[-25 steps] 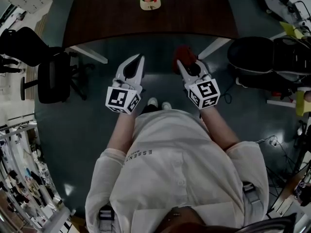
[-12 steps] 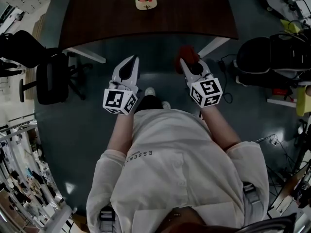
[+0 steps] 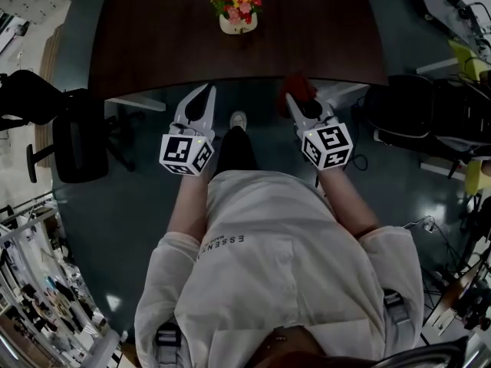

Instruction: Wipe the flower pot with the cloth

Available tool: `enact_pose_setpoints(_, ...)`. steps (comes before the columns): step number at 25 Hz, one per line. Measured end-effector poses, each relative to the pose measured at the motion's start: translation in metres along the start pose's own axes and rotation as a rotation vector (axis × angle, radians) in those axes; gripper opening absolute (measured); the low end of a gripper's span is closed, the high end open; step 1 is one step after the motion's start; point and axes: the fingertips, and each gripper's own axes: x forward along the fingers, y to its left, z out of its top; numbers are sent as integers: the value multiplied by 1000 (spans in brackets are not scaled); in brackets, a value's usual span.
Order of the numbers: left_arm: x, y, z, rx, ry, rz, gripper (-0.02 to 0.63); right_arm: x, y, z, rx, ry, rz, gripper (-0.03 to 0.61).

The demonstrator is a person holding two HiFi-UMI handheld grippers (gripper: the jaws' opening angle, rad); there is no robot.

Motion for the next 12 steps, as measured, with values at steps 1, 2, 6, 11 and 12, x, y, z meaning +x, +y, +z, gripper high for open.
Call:
enact_pose_setpoints(1,17,5,4,-12,5,-27,14,9,-12,7,2,5,-12,51)
enact_pose_setpoints(2,34,9,7,-23,12,-57,14,19,-24,15,6,11,-25,51)
enact_pose_setpoints(6,99,28,21,-24,40,-158,12,64,-69,47,25,18,-69,51)
enact_pose_setpoints(11,152,63,9,31,135,-205,12,124,-93,56,58,47,-103,51)
enact_pose_setpoints(12,162,71,4,31,156,-207,12,136,-97,53,63,60,-105,51)
